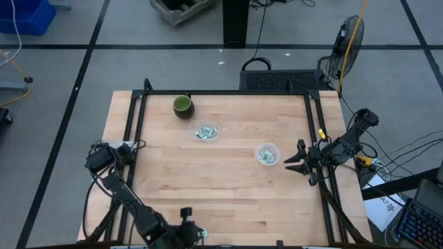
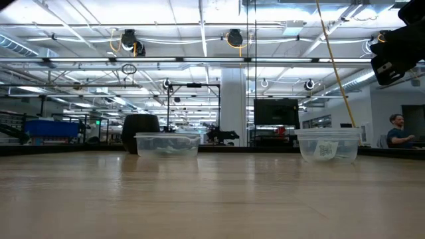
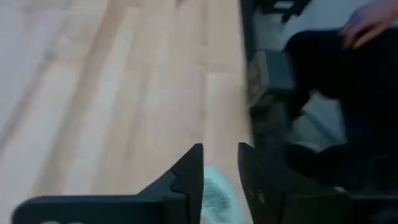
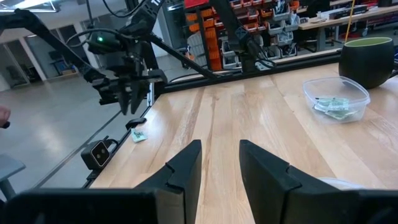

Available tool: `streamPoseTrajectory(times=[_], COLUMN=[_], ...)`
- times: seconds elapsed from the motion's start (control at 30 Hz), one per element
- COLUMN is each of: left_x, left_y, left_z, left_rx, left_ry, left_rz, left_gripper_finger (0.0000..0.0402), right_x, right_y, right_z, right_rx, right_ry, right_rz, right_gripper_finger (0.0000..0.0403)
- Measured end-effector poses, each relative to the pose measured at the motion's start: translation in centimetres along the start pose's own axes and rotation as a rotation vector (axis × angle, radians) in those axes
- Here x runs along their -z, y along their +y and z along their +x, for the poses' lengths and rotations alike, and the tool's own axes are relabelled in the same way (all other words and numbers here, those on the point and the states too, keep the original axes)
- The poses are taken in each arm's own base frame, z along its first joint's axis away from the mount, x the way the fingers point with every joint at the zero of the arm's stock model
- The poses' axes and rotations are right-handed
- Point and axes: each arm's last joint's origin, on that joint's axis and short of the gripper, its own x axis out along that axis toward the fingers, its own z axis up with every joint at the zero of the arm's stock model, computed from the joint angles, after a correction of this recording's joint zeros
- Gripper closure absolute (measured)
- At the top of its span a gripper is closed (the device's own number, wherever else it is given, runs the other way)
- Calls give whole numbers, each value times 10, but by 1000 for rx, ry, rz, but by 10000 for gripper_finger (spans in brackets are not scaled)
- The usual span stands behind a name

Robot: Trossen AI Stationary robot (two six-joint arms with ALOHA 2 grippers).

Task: Pick and place items into bin
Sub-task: Put the light green stevia packet into the left transparent bin

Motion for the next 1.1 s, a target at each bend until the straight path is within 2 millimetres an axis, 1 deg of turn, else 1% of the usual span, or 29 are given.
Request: streamPoseTrajectory(times=[0.13, 0.2, 0.37, 0.47, 0.73, 0.83, 1.1], left_x=[-3, 1, 21, 33, 49, 55, 54], left_y=[-9, -13, -22, -26, -18, -17, -14], left_z=[1, 0, 3, 8, 19, 23, 24], left_rx=[68, 71, 66, 56, -28, -26, -67], left_ry=[-50, -65, -44, -23, 52, 84, 63], left_rz=[-72, -72, -90, -77, -56, -56, -29], left_gripper_finger=[277, 274, 273, 273, 273, 273, 273], right_x=[0, 0, 0, 0, 0, 0, 0], right_y=[0, 0, 0, 0, 0, 0, 0], right_z=[0, 0, 0, 0, 0, 0, 0], right_rx=[0, 0, 0, 0, 0, 0, 0], right_ry=[0, 0, 0, 0, 0, 0, 0], right_rz=[0, 0, 0, 0, 0, 0, 0], right_gripper_finger=[303, 303, 303, 303, 303, 303, 303])
